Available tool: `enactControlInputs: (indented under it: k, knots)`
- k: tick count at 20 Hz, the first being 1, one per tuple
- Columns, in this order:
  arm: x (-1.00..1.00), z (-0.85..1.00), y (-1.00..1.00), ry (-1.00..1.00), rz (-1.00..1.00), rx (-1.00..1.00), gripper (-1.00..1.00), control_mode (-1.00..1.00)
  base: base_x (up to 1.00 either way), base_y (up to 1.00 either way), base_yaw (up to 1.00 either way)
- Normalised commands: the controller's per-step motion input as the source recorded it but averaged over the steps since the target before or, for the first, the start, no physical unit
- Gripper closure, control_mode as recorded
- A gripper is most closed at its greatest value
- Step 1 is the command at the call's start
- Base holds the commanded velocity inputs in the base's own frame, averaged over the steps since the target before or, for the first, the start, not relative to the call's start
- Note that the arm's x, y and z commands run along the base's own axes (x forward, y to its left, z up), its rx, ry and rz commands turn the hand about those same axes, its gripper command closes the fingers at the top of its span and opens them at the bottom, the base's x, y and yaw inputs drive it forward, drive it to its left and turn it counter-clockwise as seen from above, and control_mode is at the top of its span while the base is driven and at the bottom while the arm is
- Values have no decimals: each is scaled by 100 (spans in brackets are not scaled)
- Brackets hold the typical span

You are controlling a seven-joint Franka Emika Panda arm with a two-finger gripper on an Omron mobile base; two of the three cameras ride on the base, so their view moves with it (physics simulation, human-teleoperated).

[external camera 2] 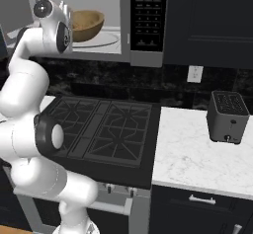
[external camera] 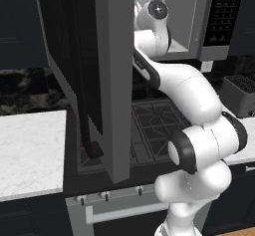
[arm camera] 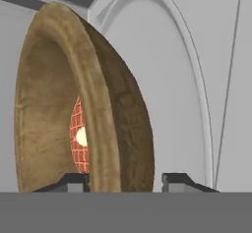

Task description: Open the microwave, place the bowl with waffle inside the microwave, then close the microwave door and turn it on.

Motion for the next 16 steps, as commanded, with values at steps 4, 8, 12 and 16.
enactControlInputs:
  k: [4, 8, 12, 16]
  knots:
    - [-16, -2, 0, -8, 4, 6, -100, -100, 0, 0, 0]
    - [-75, -22, 0, -13, 15, 4, -100, -100, 0, 0, 0]
    - [-100, -8, -4, -6, 19, 5, -100, -100, 0, 0, 0]
    - [-100, 3, -25, -1, 22, 2, -100, -100, 0, 0, 0]
